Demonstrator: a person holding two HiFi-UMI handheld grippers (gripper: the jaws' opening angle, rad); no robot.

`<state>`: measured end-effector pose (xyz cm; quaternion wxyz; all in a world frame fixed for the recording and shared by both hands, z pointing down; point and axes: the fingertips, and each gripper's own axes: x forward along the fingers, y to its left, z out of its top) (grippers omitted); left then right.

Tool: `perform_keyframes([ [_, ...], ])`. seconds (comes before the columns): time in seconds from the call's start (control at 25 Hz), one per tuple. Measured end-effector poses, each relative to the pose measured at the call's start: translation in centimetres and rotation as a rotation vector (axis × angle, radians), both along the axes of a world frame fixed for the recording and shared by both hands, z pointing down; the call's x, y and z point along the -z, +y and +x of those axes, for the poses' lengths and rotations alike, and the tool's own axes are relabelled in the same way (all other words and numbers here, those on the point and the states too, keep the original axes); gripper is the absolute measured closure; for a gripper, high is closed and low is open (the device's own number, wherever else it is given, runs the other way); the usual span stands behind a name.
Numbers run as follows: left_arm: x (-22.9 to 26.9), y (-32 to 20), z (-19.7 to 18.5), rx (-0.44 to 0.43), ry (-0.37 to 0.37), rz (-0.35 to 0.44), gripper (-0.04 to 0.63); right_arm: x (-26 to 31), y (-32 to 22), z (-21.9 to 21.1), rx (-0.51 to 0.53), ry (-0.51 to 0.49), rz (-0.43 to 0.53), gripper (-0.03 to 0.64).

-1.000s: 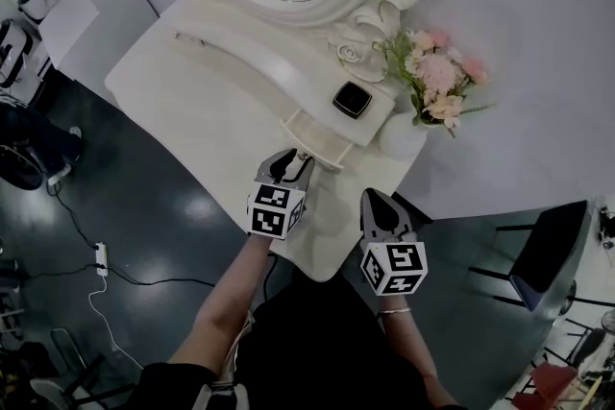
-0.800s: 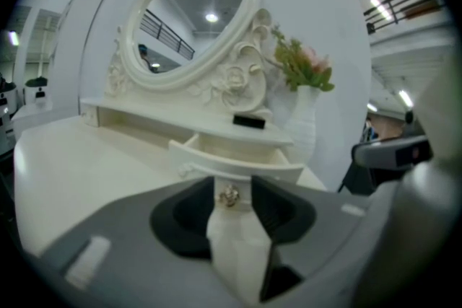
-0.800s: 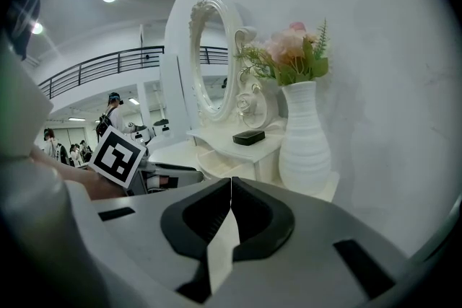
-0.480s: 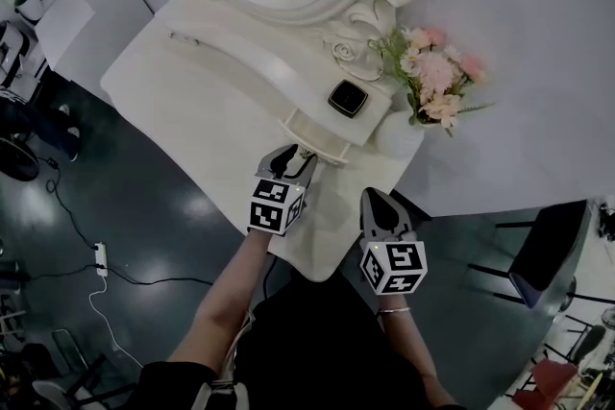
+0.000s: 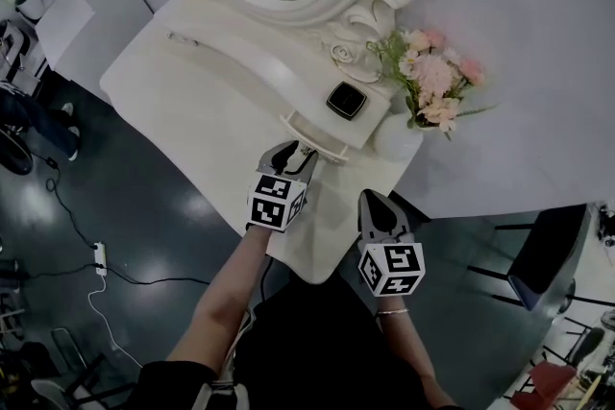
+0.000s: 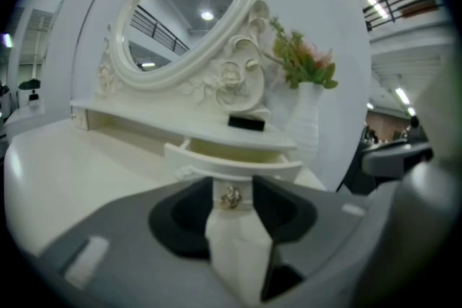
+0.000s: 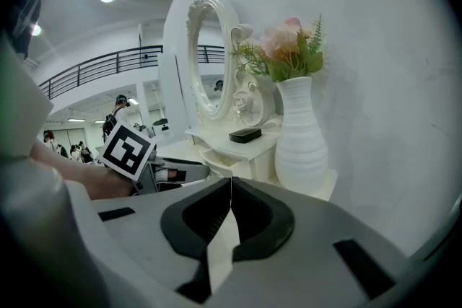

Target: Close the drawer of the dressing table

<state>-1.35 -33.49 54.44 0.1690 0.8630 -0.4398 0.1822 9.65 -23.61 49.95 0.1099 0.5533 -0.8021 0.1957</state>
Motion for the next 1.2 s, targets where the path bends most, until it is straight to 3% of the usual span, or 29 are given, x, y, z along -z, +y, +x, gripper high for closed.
perform_keyframes([
  [1.2, 0.2, -4.0, 2.6, 0.012, -0.009, 0.015, 0.43, -0.4, 0.4, 2.6, -0.036, -0.008, -0.008, 0.612],
])
